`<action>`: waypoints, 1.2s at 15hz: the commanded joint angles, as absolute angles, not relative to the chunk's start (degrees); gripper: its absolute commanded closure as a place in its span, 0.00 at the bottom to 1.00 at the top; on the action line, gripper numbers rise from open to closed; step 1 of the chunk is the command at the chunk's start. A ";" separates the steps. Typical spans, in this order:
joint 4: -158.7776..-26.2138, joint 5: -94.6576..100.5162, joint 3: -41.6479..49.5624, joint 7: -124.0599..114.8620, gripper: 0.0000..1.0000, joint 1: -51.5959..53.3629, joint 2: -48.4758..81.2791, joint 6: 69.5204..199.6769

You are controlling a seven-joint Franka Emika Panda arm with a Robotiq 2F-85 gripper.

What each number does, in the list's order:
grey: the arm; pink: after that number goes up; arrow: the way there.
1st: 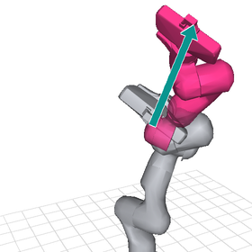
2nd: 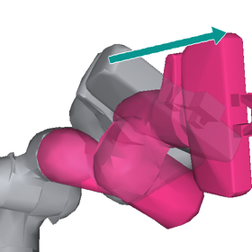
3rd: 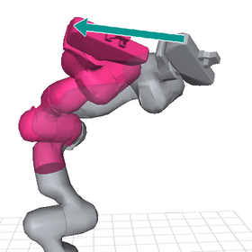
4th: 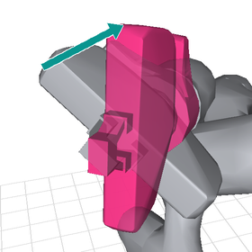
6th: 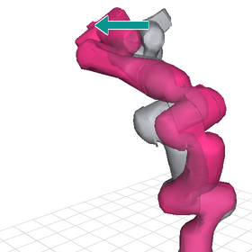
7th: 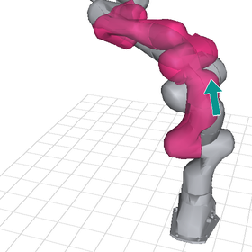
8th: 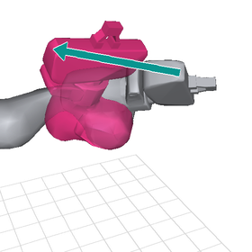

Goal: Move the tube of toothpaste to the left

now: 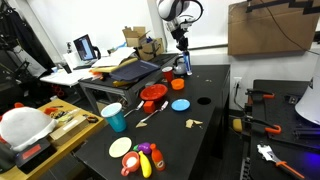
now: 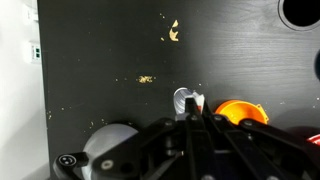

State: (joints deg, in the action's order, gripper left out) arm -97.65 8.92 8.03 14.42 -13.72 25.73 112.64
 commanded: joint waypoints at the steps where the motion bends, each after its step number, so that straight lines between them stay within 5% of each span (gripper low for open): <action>1: -102.48 7.70 7.60 14.85 0.99 -13.28 19.03 110.12; 18: -110.48 9.25 3.48 10.22 0.99 -4.44 8.19 110.88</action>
State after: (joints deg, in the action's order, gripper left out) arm -107.74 8.44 4.17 11.99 -5.63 10.83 110.53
